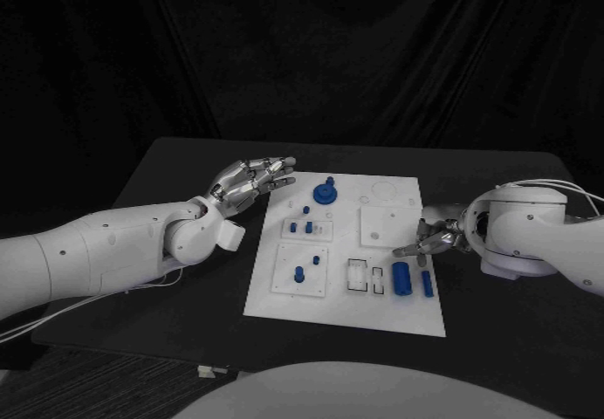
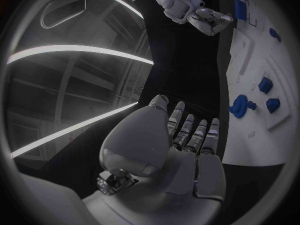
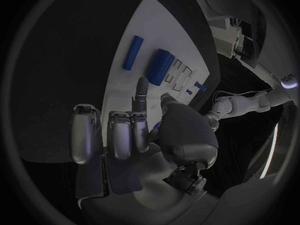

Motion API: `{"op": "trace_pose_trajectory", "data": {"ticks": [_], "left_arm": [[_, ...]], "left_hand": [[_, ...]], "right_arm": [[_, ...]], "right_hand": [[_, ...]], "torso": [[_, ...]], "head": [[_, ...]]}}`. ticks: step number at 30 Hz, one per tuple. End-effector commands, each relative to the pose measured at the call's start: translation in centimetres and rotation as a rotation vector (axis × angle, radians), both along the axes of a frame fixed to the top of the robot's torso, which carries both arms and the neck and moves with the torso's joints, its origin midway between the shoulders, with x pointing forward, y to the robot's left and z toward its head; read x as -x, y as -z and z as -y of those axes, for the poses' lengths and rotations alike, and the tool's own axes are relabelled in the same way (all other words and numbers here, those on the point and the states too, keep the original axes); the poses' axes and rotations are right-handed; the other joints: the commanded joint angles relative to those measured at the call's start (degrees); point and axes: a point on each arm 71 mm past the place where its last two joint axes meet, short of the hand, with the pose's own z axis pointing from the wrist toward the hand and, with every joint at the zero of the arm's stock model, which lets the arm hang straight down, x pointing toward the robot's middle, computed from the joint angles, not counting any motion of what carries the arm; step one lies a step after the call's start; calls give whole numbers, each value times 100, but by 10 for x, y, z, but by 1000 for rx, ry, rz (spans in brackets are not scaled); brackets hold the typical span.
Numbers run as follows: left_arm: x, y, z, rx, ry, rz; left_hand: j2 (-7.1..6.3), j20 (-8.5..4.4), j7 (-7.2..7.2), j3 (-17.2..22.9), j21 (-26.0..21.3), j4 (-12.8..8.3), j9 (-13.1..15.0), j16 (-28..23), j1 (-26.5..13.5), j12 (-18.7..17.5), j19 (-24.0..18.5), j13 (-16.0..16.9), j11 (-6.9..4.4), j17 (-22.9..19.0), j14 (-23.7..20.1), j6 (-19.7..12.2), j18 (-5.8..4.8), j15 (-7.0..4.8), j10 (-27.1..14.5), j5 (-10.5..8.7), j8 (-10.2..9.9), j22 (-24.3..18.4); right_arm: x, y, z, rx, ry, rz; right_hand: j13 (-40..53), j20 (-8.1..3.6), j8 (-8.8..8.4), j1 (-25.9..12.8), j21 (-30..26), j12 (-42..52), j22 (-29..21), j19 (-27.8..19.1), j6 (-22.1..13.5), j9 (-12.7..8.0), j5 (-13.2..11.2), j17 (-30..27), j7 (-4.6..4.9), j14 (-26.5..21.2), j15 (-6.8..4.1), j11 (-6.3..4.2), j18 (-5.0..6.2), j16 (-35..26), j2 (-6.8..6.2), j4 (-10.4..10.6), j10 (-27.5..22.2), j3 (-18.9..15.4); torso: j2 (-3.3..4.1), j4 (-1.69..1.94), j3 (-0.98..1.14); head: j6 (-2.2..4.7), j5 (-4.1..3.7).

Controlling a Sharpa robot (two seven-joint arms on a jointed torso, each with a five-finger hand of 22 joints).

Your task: Assemble the parts on the task board

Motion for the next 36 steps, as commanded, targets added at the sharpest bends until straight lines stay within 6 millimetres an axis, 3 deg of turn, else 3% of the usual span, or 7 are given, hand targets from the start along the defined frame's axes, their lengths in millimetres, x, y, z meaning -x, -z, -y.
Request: {"op": "trace_pose_trajectory", "data": {"ticks": [1,5,11,16,25,32,36], "left_arm": [[0,-1,1,20,5,6],[0,-1,1,20,5,6],[0,-1,1,19,4,6],[0,-1,2,19,6,5],[0,-1,2,20,10,3],[0,-1,2,20,11,2],[0,-1,2,20,11,1]], "left_hand": [[34,-8,207,34,-33,-13,8,24,-18,27,-46,10,5,8,24,25,13,-8,34,24,36,-8],[36,-8,209,38,-33,-14,9,25,-18,27,-45,10,7,8,24,32,15,-6,35,24,39,-7],[36,-8,209,38,-33,-14,9,25,-18,27,-45,10,7,8,24,32,15,-6,35,24,39,-7],[36,-8,209,38,-33,-14,9,25,-18,27,-45,10,7,8,24,32,15,-6,35,24,39,-7],[34,-6,213,46,-33,-17,9,27,-17,30,-45,10,12,8,25,30,17,3,40,23,41,-7],[34,-6,213,46,-33,-17,9,27,-17,30,-45,10,12,8,25,30,17,3,40,23,41,-7],[34,-6,213,46,-33,-17,9,27,-17,30,-45,10,12,8,25,30,17,3,40,23,41,-7]], "right_arm": [[1,4,2,30,36,-5],[2,8,0,33,35,-14],[4,14,-3,34,29,-25],[5,16,-7,34,21,-32],[5,19,-11,38,11,-43],[6,24,-12,65,-7,-64],[7,26,-13,79,-17,-75]], "right_hand": [[1506,-49,35,-36,-16,13,1258,288,39,23,-18,1506,4,598,-36,-60,-74,14,38,-3,599,-7],[1506,-54,64,-17,-52,13,1245,270,-32,126,8,1506,-6,598,-33,-80,-65,14,12,-19,599,-22],[1506,-27,168,-171,-110,13,1222,236,-396,574,9,1506,39,598,3,-49,-49,14,-31,8,599,-94],[1506,-10,199,-360,-145,13,1209,217,-562,802,-108,1506,66,598,20,-31,-40,14,-123,26,599,-106],[1506,0,215,-467,-269,13,1169,166,-637,953,-214,1506,78,598,28,-23,-10,14,-199,25,599,-67],[1506,10,171,-613,-438,13,1114,102,-784,1098,-272,1506,108,598,43,-1,28,14,-452,38,599,-4],[1506,19,147,-559,-515,13,1089,75,-845,1146,-247,1506,124,598,53,12,44,14,-436,23,599,68]], "torso": [[4,0,1],[5,-1,0],[1,-4,-1],[1,-2,0],[3,-2,0],[1,-2,-1],[-1,-1,0]], "head": [[-1,7],[-1,9],[-1,9],[-1,7],[-1,15],[-1,23],[-1,27]]}}
